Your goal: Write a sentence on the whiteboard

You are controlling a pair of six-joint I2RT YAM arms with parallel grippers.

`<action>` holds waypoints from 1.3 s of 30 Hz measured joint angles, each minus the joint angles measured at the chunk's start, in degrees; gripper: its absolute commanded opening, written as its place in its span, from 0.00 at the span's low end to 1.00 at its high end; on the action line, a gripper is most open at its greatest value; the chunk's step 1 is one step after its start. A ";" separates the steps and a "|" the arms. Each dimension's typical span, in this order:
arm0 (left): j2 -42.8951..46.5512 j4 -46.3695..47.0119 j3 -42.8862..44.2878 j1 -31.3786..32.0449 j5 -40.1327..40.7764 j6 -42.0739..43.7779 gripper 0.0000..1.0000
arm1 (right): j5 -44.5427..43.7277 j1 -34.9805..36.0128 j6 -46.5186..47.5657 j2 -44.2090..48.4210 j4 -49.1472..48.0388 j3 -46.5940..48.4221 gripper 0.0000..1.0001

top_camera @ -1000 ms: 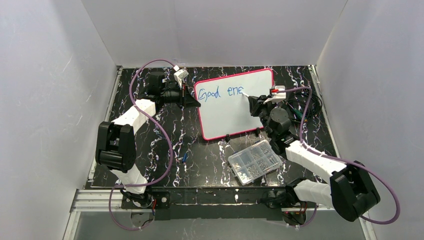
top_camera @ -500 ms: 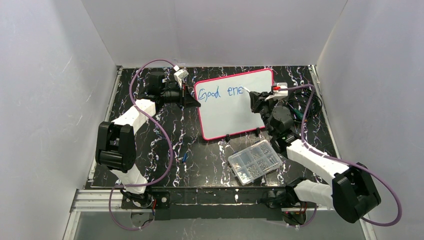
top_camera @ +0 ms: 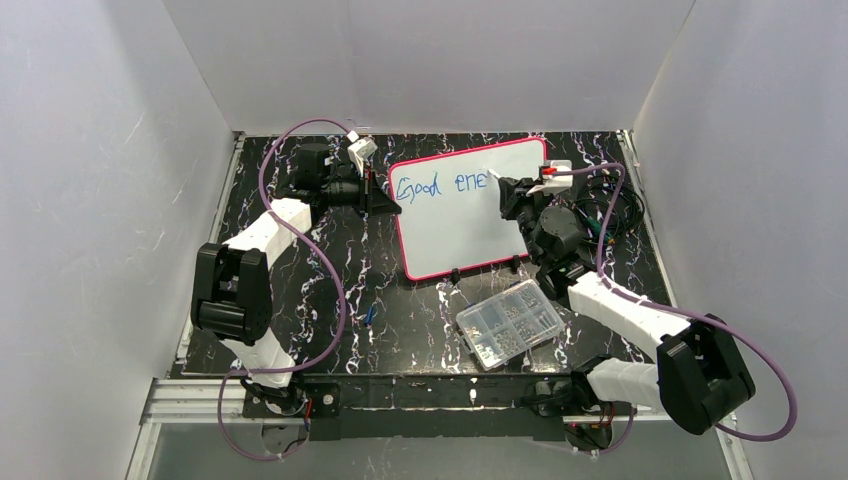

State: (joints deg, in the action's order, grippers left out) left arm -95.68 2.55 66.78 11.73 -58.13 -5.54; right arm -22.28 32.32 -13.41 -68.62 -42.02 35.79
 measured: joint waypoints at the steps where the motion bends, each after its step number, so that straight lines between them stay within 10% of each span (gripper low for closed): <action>1: 0.00 -0.02 0.00 0.00 0.00 0.02 0.00 | -0.33 -0.02 0.07 0.00 0.07 0.00 0.01; 39: 0.02 0.00 0.00 0.00 -0.17 0.02 0.00 | 1.22 -0.07 -1.18 -0.22 1.75 1.22 0.01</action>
State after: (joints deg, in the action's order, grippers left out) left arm -95.66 2.55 66.78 11.73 -58.30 -5.52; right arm -21.06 32.25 -14.59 -68.84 -40.27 37.01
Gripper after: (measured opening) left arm 0.075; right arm 0.197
